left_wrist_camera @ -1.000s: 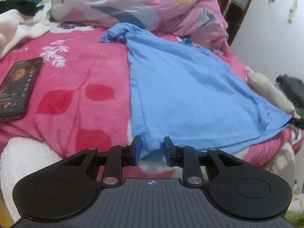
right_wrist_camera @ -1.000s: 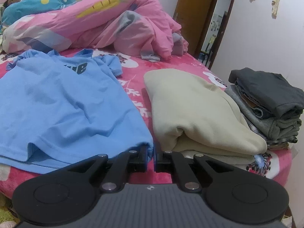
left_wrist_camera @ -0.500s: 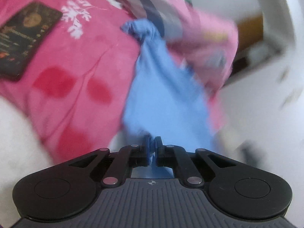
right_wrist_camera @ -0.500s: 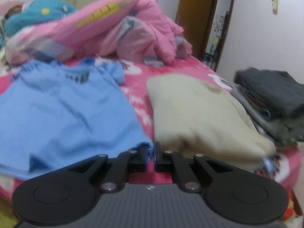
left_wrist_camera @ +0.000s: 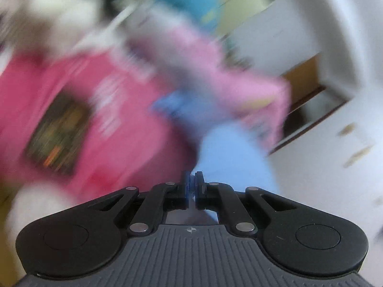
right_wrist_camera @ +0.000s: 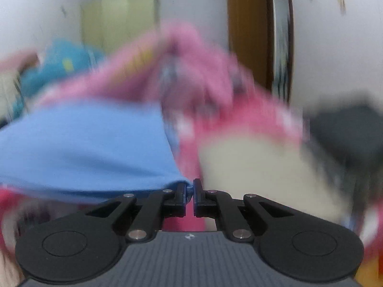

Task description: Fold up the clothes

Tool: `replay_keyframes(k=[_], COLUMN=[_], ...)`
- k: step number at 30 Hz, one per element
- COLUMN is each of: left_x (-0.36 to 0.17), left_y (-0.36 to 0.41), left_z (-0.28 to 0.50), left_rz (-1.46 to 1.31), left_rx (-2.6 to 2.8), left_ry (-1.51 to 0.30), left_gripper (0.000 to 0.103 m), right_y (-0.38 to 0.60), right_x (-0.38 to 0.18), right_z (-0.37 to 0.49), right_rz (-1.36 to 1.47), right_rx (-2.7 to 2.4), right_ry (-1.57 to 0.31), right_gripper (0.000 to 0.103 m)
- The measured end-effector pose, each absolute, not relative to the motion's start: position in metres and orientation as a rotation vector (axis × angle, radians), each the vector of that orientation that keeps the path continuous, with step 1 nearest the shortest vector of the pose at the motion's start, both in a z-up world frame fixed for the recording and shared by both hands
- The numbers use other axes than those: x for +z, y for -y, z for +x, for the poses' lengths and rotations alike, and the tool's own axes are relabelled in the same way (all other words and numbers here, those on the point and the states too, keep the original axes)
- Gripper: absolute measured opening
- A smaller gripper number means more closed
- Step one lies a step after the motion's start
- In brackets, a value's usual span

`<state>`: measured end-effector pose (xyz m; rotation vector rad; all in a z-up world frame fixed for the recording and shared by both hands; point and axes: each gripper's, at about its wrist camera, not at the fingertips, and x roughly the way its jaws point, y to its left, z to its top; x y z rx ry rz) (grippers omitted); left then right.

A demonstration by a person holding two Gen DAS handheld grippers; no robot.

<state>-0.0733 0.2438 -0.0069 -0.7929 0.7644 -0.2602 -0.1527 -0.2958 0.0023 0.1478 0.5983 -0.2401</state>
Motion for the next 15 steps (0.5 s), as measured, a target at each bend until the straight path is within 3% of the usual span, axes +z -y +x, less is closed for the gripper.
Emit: replay_keyframes(k=[4,10,15], left_x=[-0.06,-0.04,-0.056], left_y=[-0.236,-0.232,-0.226], left_z=[-0.081,-0.085,-0.087], left_rz=[-0.782,-0.673,-0.611], left_rx=[-0.181,-0.192,-0.17], left_ry=[-0.92,-0.872,-0.933], left_gripper=[0.002,0.002,0.002], right_y=[0.302,0.298,0.292], right_x=[-0.051,-0.031,-0.058], right_z=[-0.16,-0.161,-0.166], right_rz=[0.224,0.149,0.127], right_rx=[-0.288,-0.271,-0.253], right_ry=[-0.713,-0.651,-0.759], right_gripper=[0.005,0.005,0.006])
